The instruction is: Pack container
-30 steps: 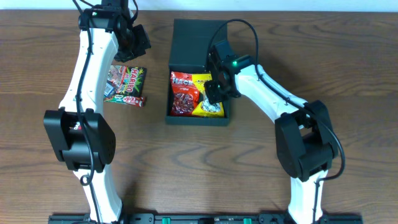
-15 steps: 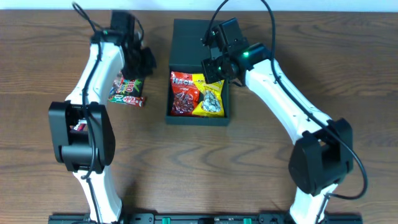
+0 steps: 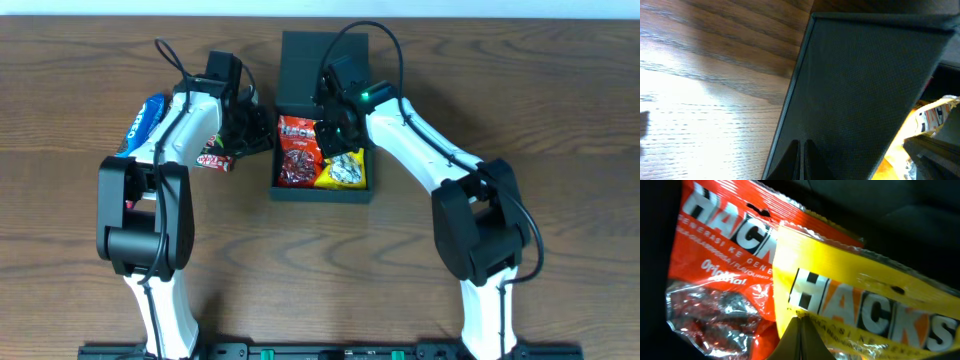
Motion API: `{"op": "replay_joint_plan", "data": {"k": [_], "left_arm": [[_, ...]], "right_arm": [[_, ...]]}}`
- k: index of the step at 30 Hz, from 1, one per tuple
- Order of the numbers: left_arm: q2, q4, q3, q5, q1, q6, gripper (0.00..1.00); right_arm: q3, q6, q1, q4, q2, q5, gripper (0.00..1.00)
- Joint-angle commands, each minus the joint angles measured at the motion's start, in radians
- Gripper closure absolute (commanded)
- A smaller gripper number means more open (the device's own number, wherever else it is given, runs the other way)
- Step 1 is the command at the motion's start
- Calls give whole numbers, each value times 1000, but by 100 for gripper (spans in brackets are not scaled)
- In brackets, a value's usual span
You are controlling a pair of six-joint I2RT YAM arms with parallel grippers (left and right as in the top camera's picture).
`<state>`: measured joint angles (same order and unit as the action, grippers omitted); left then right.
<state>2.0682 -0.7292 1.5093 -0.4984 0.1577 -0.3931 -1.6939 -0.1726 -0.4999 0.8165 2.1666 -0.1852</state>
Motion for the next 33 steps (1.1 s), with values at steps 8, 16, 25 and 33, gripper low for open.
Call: {"op": "replay_joint_plan", "data": {"k": [8, 16, 25, 33], "left_arm": [[-8, 5, -5, -26, 11, -8, 94], [-8, 6, -5, -22, 10, -8, 94], [-8, 10, -5, -22, 10, -8, 94], [-8, 8, -5, -18, 6, -30, 94]], "right_arm": [[-29, -5, -8, 46, 24, 2, 99], [-109, 40, -30, 24, -48, -61, 99], [-85, 39, -87, -7, 8, -81, 99], [-85, -15, -105, -17, 64, -74, 98]]}}
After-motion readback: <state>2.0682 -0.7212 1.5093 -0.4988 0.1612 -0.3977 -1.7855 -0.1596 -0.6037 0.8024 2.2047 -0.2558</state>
